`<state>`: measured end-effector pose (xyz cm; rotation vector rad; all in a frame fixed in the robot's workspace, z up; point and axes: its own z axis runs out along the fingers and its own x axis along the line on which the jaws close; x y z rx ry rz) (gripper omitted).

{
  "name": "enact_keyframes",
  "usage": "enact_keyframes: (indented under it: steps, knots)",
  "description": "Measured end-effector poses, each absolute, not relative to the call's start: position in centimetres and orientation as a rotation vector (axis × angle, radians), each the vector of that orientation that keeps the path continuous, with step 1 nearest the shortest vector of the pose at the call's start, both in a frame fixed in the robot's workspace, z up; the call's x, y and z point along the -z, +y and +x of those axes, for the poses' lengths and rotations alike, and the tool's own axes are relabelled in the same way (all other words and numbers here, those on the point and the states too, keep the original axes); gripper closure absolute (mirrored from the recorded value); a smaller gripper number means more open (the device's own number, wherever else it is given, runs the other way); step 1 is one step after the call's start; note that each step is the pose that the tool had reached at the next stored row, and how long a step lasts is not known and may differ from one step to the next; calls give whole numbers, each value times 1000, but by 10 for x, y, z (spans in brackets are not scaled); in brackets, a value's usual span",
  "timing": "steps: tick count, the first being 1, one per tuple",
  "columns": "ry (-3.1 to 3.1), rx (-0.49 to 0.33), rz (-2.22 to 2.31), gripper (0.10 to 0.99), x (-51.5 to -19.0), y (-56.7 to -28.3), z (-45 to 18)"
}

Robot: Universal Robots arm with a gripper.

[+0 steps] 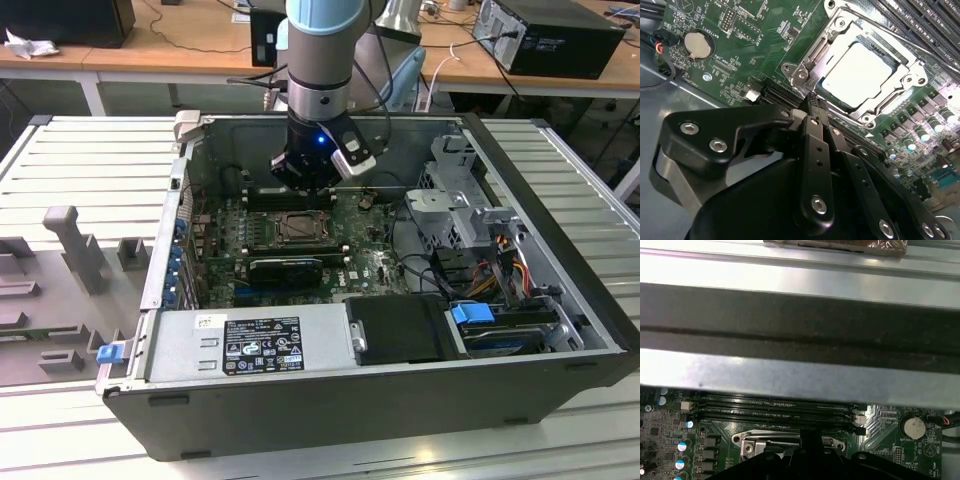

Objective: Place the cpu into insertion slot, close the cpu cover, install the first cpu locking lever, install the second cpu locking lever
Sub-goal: 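Install the second cpu locking lever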

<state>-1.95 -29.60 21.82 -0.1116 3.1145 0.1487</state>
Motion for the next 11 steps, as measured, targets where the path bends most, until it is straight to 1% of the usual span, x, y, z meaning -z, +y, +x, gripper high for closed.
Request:
enact_keyframes:
  steps: [4, 11]
  knots:
    - [3114, -149, -111, 980, -218, -304, -20]
    - [3114, -149, -111, 980, -230, -305, -20]
